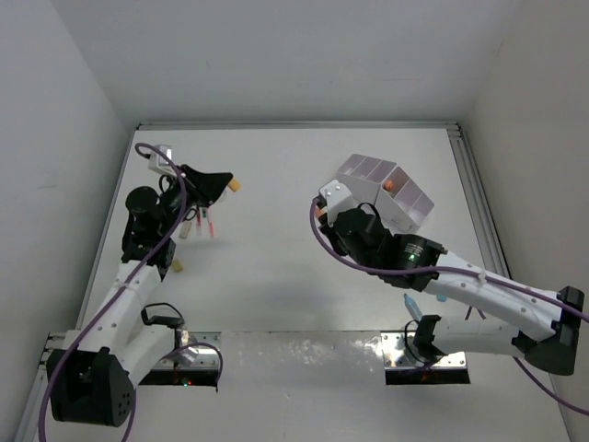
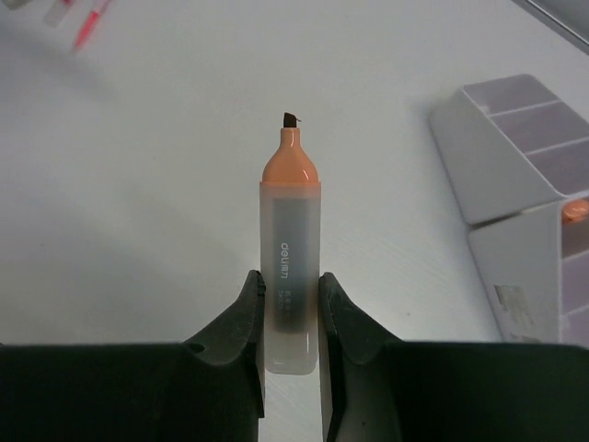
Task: Sort the stationery into containers
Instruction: Close the pen cap on the pen.
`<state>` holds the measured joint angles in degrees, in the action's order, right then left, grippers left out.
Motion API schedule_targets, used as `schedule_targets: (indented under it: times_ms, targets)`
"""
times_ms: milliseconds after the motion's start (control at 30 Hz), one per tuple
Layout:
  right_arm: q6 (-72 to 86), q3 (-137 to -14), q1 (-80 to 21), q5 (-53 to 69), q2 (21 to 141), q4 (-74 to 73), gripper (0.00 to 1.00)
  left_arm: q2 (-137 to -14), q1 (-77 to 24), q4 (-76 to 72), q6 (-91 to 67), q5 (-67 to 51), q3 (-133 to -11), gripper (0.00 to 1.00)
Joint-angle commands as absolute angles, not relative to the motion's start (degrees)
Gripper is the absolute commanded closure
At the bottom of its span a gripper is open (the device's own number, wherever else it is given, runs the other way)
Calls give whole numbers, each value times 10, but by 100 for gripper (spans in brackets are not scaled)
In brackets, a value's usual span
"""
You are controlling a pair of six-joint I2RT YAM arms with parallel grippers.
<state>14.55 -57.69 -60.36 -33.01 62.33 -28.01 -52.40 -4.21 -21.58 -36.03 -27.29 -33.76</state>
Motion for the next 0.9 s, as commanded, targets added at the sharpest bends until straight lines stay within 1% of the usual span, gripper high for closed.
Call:
schedule_targets:
  times_ms: [0,167,333,467,667,867]
  targets:
    - [124,-556,-609,-251,613,-134,100,-527,-58,-223,-366,-314,-374,100]
    - [94,-516,-642,-224,651,-35,100,-535,-88,-236,-414,-326,-368,100]
    - [77,-497,-657,-227,694,62,100,-536,-96,-226,-405,-325,-366,100]
    - [55,-507,-666,-247,729,93,100,-531,-101,-237,-414,-322,-352,100]
    - [68,-498,-669,-247,737,118,100,-521,-108,-215,-402,-315,-346,100]
    - [55,-504,-667,-258,765,156,100,-523,-114,-228,-403,-316,-332,100]
